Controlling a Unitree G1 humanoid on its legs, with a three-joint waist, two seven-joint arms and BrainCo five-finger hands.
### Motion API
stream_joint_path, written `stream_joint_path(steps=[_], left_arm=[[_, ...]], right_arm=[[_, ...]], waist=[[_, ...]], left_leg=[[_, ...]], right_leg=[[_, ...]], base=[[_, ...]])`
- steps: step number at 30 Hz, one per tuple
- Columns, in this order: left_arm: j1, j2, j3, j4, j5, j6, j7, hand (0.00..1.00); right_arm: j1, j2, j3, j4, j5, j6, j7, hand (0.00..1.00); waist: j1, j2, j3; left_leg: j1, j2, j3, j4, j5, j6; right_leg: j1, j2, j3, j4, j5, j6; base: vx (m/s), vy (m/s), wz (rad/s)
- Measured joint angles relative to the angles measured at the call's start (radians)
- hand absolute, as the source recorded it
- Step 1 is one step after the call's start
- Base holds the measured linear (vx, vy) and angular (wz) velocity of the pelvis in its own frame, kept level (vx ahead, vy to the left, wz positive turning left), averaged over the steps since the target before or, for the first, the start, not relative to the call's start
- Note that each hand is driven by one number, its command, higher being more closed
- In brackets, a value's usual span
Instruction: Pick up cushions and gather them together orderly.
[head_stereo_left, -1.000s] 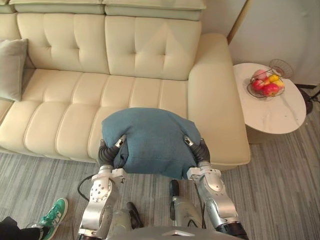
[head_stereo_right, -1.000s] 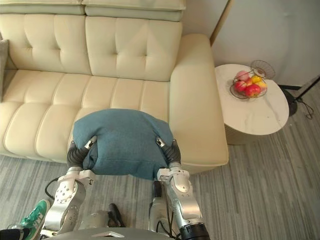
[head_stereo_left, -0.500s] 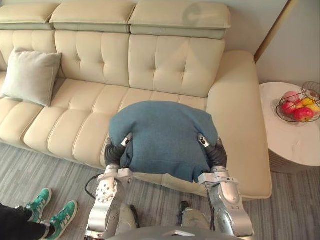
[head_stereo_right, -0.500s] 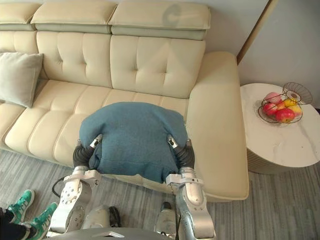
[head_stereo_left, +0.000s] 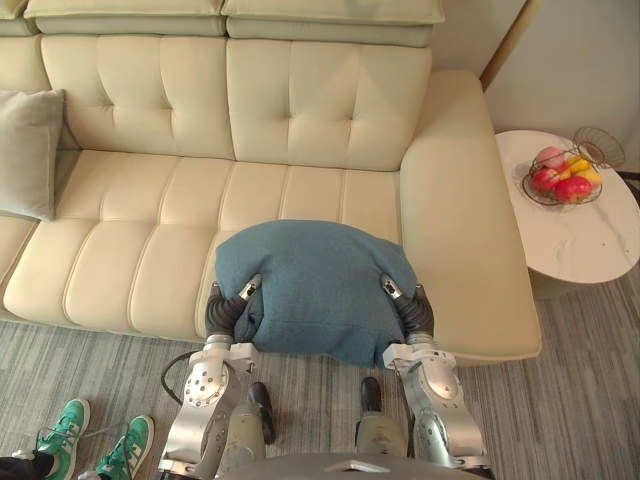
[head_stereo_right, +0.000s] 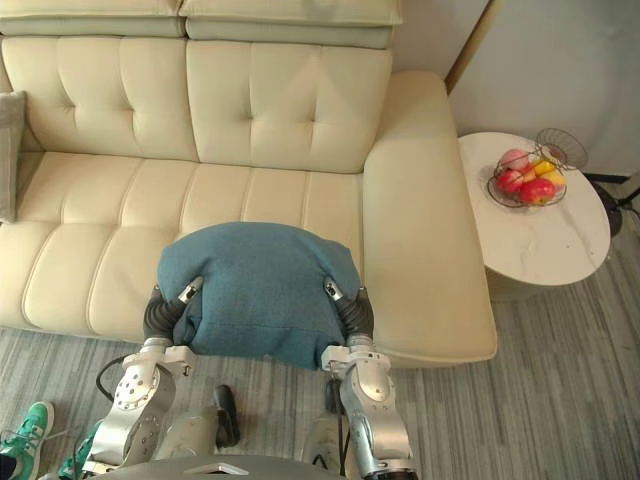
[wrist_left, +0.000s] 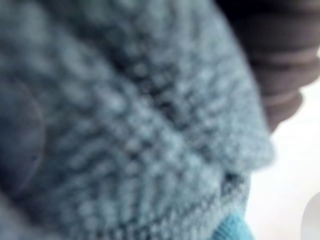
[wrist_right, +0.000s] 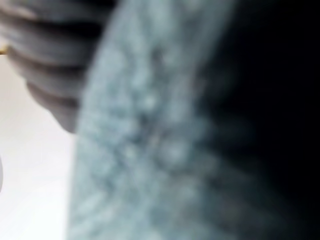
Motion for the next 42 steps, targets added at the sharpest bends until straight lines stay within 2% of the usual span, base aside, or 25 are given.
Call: stream_joint_path(steps=[6, 9, 12, 14, 15, 16, 20, 23, 26, 28, 32, 35, 36, 38, 41, 42], left_arm=[[-0.046, 0.001, 0.02, 0.0, 0.0, 0.001, 0.022, 1.0], [-0.133, 0.001, 0.055, 0.008, 0.02, 0.001, 0.065, 1.0], [-0.253, 0.015, 0.102, 0.028, 0.041, 0.0, 0.115, 1.0], [-0.442, 0.115, 0.114, 0.125, 0.072, -0.002, 0.177, 1.0], [-0.486, 0.137, 0.117, 0.145, 0.081, -0.002, 0.194, 1.0], [-0.602, 0.193, 0.122, 0.194, 0.084, -0.001, 0.226, 1.0], [-0.851, 0.279, 0.125, 0.28, 0.132, -0.001, 0.324, 1.0], [-1.04, 0.299, 0.126, 0.331, 0.145, -0.001, 0.372, 1.0], [-1.23, 0.313, 0.121, 0.42, 0.158, -0.001, 0.393, 1.0], [-1.34, 0.313, 0.121, 0.463, 0.158, -0.001, 0.396, 1.0], [-1.557, 0.313, 0.114, 0.495, 0.157, -0.001, 0.413, 1.0], [-1.688, 0.316, 0.119, 0.498, 0.157, -0.005, 0.422, 1.0], [-1.725, 0.316, 0.126, 0.501, 0.157, -0.012, 0.43, 0.0], [-1.801, 0.315, 0.129, 0.501, 0.157, -0.044, 0.451, 0.0], [-1.817, 0.309, 0.144, 0.504, 0.154, -0.052, 0.458, 0.0], [-1.817, 0.3, 0.155, 0.522, 0.155, -0.052, 0.465, 0.0]], right_arm=[[-0.1, 0.0, 0.002, 0.049, -0.002, -0.001, -0.002, 1.0], [-0.221, -0.001, 0.025, 0.122, -0.01, -0.001, -0.037, 1.0], [-0.352, 0.0, 0.056, 0.166, -0.045, -0.001, -0.08, 1.0], [-0.525, -0.003, 0.084, 0.237, -0.087, -0.001, -0.144, 1.0], [-0.562, -0.003, 0.087, 0.247, -0.09, -0.001, -0.16, 1.0], [-0.658, -0.003, 0.09, 0.27, -0.095, -0.002, -0.194, 1.0], [-0.892, -0.001, 0.076, 0.335, -0.211, -0.002, -0.314, 1.0], [-1.05, 0.011, 0.006, 0.347, -0.293, -0.001, -0.394, 1.0], [-1.185, 0.026, -0.062, 0.349, -0.355, -0.001, -0.464, 1.0], [-1.265, 0.034, -0.11, 0.357, -0.384, 0.0, -0.497, 1.0], [-1.433, 0.029, -0.181, 0.358, -0.434, 0.01, -0.578, 1.0], [-1.577, -0.001, -0.199, 0.358, -0.48, 0.043, -0.629, 1.0], [-1.624, -0.019, -0.199, 0.357, -0.481, 0.044, -0.641, 0.0], [-1.729, -0.066, -0.196, 0.341, -0.488, 0.048, -0.674, 0.0], [-1.772, -0.094, -0.19, 0.338, -0.512, 0.048, -0.704, 0.0], [-1.782, -0.101, -0.189, 0.34, -0.511, 0.049, -0.713, 0.0]], waist=[[-0.007, -0.01, 0.006], [-0.005, -0.002, 0.016], [0.002, 0.009, 0.048], [0.011, 0.011, 0.072], [0.012, 0.011, 0.081], [0.018, 0.011, 0.108], [0.028, 0.012, 0.172], [0.039, 0.018, 0.204], [0.038, 0.027, 0.217], [0.036, 0.032, 0.239], [0.026, 0.036, 0.241], [0.031, 0.038, 0.242], [0.034, 0.038, 0.242], [0.044, 0.039, 0.243], [0.045, 0.048, 0.248], [0.055, 0.049, 0.248]], left_leg=[[-0.053, 0.001, 0.013, 0.016, -0.015, -0.007], [-0.094, 0.003, 0.01, 0.03, 0.002, 0.008], [-0.109, 0.001, 0.003, 0.015, 0.02, 0.011], [-0.132, -0.007, -0.003, -0.05, 0.077, 0.01], [-0.136, -0.008, -0.005, -0.064, 0.09, 0.01], [-0.153, -0.01, -0.007, -0.1, 0.123, 0.008], [-0.168, -0.019, -0.007, -0.217, 0.215, 0.001], [-0.184, -0.019, -0.008, -0.326, 0.298, -0.008], [-0.215, -0.017, -0.011, -0.414, 0.363, -0.016], [-0.239, -0.014, -0.015, -0.414, 0.37, -0.016], [-0.329, -0.012, -0.029, -0.414, 0.392, -0.018], [-0.395, -0.008, -0.042, -0.414, 0.41, -0.035], [-0.419, -0.006, -0.043, -0.414, 0.42, -0.041], [-0.482, 0.002, -0.051, -0.414, 0.431, -0.047], [-0.522, 0.005, -0.069, -0.414, 0.457, -0.072], [-0.536, 0.008, -0.069, -0.414, 0.46, -0.076]], right_leg=[[-0.054, 0.001, 0.025, -0.018, 0.021, -0.014], [-0.076, 0.004, 0.026, -0.034, 0.057, 0.01], [-0.079, 0.006, 0.02, -0.062, 0.081, 0.004], [-0.119, 0.009, 0.013, -0.077, 0.111, -0.034], [-0.127, 0.009, 0.011, -0.081, 0.118, -0.038], [-0.149, 0.012, 0.005, -0.099, 0.141, -0.053], [-0.209, 0.017, 0.003, -0.112, 0.172, -0.059], [-0.26, 0.029, 0.001, -0.142, 0.206, -0.049], [-0.317, 0.04, -0.003, -0.159, 0.228, -0.037], [-0.338, 0.042, -0.011, -0.159, 0.235, -0.033], [-0.419, 0.042, -0.032, -0.159, 0.245, -0.026], [-0.478, 0.043, -0.044, -0.159, 0.251, -0.028], [-0.499, 0.043, -0.052, -0.159, 0.255, -0.028], [-0.551, 0.05, -0.066, -0.159, 0.258, -0.028], [-0.574, 0.05, -0.092, -0.159, 0.258, -0.028], [-0.587, 0.053, -0.096, -0.159, 0.258, -0.028]], base=[[-0.06, 0.02, -0.13], [0.0, -0.001, -0.01], [-0.04, -0.011, 0.07], [-0.11, -0.012, 0.12], [-0.15, -0.022, 0.12], [-0.14, -0.023, 0.09], [-0.14, -0.044, 0.05], [-0.08, -0.075, 0.04], [-0.07, -0.054, 0.03], [-0.07, -0.025, 0.06], [-0.05, -0.005, 0.11], [-0.03, 0.03, 0.11], [-0.01, 0.046, 0.13], [0.01, 0.06, 0.14], [0.04, 0.059, 0.2], [0.04, 0.068, 0.1]])
